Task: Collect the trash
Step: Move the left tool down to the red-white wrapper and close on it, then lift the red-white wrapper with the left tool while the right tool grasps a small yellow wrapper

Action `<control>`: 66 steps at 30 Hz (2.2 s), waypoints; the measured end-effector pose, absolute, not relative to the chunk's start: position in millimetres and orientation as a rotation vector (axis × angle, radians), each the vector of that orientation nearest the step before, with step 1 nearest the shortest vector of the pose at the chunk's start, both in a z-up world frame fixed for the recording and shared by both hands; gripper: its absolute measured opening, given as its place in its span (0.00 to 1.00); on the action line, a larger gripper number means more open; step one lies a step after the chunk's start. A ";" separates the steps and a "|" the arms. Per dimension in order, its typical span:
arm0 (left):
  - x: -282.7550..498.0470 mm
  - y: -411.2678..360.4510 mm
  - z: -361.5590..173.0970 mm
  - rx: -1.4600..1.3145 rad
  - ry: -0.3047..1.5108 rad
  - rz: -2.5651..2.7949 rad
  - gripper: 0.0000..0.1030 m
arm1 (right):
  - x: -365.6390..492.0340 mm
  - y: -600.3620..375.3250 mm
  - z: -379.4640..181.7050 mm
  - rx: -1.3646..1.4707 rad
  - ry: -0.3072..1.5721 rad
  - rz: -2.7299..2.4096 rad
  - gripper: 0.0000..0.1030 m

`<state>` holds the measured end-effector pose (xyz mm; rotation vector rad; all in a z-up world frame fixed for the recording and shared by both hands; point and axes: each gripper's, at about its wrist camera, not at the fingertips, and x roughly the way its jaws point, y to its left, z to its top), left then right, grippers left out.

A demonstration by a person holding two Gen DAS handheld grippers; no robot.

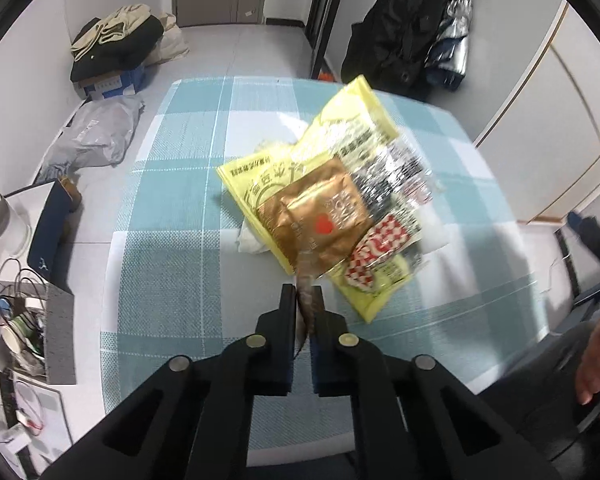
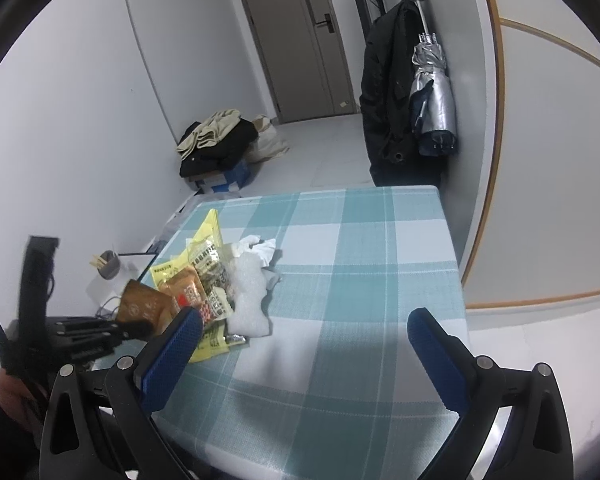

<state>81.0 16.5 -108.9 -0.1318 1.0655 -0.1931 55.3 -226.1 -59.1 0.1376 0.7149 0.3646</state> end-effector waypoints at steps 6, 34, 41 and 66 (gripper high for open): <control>71.8 15.1 -91.5 -0.158 1.008 -0.238 0.00 | 49.6 -219.1 -58.8 0.122 0.725 0.360 1.00; 60.8 60.9 -61.7 -0.347 0.864 -0.315 0.00 | 117.5 -115.9 -122.9 0.453 1.061 0.421 0.60; 59.2 65.9 -60.0 -0.369 0.852 -0.312 0.00 | 125.1 -113.6 -132.3 0.426 1.087 0.339 0.28; 54.8 45.9 -61.4 -0.317 0.870 -0.297 0.00 | 87.1 -158.8 -100.0 0.428 0.942 0.420 0.08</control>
